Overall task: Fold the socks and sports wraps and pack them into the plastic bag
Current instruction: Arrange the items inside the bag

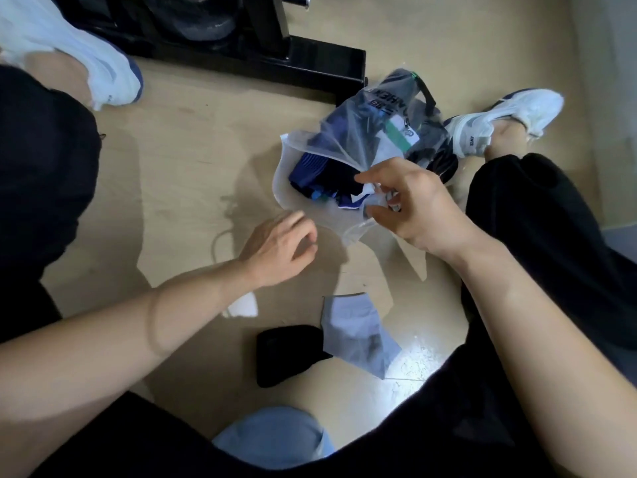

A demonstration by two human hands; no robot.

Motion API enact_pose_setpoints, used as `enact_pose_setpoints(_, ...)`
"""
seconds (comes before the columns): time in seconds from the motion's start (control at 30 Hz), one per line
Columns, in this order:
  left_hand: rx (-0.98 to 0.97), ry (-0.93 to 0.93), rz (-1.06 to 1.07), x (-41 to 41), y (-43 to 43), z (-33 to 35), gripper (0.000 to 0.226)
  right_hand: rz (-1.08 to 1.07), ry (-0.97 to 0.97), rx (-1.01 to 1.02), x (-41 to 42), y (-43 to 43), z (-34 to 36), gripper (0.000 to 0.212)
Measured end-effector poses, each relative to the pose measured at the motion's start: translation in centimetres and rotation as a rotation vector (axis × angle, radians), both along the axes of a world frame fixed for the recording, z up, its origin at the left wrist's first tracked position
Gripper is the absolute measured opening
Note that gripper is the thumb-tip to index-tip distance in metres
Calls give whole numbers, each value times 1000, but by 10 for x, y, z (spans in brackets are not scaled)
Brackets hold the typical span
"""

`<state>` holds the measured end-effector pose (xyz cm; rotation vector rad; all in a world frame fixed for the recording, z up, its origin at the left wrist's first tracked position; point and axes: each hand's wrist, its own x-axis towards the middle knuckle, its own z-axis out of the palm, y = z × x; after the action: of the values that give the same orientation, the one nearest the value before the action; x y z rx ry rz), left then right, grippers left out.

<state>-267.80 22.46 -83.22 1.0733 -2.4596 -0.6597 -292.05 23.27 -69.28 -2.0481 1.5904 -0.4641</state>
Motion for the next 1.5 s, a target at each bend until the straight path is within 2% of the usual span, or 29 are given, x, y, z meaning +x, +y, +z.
enact_pose_setpoints(0.1,48,-107,-178,-6,29,-17,14,-21,-7,-39,-4,5,4,45)
enact_pose_setpoints(0.2,73,-257,-294,-33,52,-31,31,-57,-31,-37,-7,11,6,40)
enact_pose_setpoints(0.3,188,-379,-429,-72,70,-35,49,-88,-66,-4,-12,15,4,35)
enact_pose_setpoints(0.4,94,-601,-639,-105,76,-43,72,-127,-67,35,-19,13,4,37)
enact_pose_setpoints(0.47,3,-691,-710,-116,78,-46,70,-126,-65,61,-22,12,3,37)
enact_pose_setpoints(0.53,-67,-736,-705,-117,77,-46,49,-112,-66,78,-23,13,2,34)
enact_pose_setpoints(0.6,-86,-691,-668,-113,73,-44,30,-109,-66,75,-22,14,0,28)
enact_pose_setpoints(0.7,65,-577,-596,-100,68,-30,17,-111,-97,59,-20,15,0,21)
enact_pose_setpoints(0.77,139,-437,-518,-85,66,-14,13,-86,-141,65,-16,17,1,18)
enact_pose_setpoints(0.87,95,-225,-432,-51,59,11,7,-40,-166,141,-7,24,1,18)
enact_pose_setpoints(0.97,104,-95,-311,-21,51,43,7,32,-184,273,2,28,-1,24)
enact_pose_setpoints(1.13,184,-16,-185,25,32,98,15,171,-139,536,19,39,-10,35)
enact_pose_setpoints(1.27,351,30,-57,54,17,127,8,176,-218,580,37,44,-19,23)
enact_pose_setpoints(1.37,502,152,70,66,9,141,4,123,-275,543,46,46,-25,18)
enact_pose_setpoints(1.5,552,278,235,75,-4,148,3,59,-246,521,49,48,-27,11)
